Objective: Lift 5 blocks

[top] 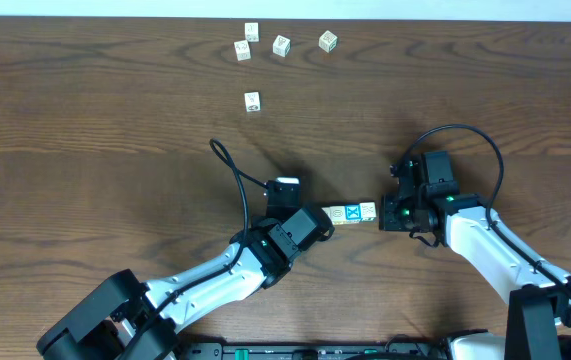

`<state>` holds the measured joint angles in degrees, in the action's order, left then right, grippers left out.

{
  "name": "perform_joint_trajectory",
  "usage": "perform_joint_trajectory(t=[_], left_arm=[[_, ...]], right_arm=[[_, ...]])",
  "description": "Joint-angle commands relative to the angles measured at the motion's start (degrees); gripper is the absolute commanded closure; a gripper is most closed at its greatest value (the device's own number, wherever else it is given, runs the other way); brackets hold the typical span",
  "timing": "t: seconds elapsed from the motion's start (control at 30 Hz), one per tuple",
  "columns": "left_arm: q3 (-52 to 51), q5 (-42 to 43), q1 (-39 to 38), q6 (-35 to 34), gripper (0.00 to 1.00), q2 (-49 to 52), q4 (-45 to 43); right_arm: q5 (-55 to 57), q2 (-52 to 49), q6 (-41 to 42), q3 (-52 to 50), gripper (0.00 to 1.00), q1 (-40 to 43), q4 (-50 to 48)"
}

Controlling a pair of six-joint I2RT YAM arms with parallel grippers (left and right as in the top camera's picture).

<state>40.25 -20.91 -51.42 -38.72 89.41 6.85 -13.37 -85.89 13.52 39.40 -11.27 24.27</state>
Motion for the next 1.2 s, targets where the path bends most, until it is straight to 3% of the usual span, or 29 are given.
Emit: perform_joint_trajectory(t=[0.0, 0.57, 1.17], left_arm=[[-0.35, -0.35, 0.42, 0.70, 0.93, 0.09, -0.39], [-1.68, 2.58, 4.31, 0.28, 0.93, 0.13, -1.42], [-1.68, 13.22, 6.97, 0.31, 0.93, 5.16, -6.58]], right_arm=[[-2.19, -0.48, 1.01, 0.94, 0.99, -1.55, -0.04], [-1.46, -0.48, 1.01, 0.94, 0.99, -4.11, -1.07], [-0.20, -0.48, 0.55, 0.94, 0.99, -4.11, -1.75]])
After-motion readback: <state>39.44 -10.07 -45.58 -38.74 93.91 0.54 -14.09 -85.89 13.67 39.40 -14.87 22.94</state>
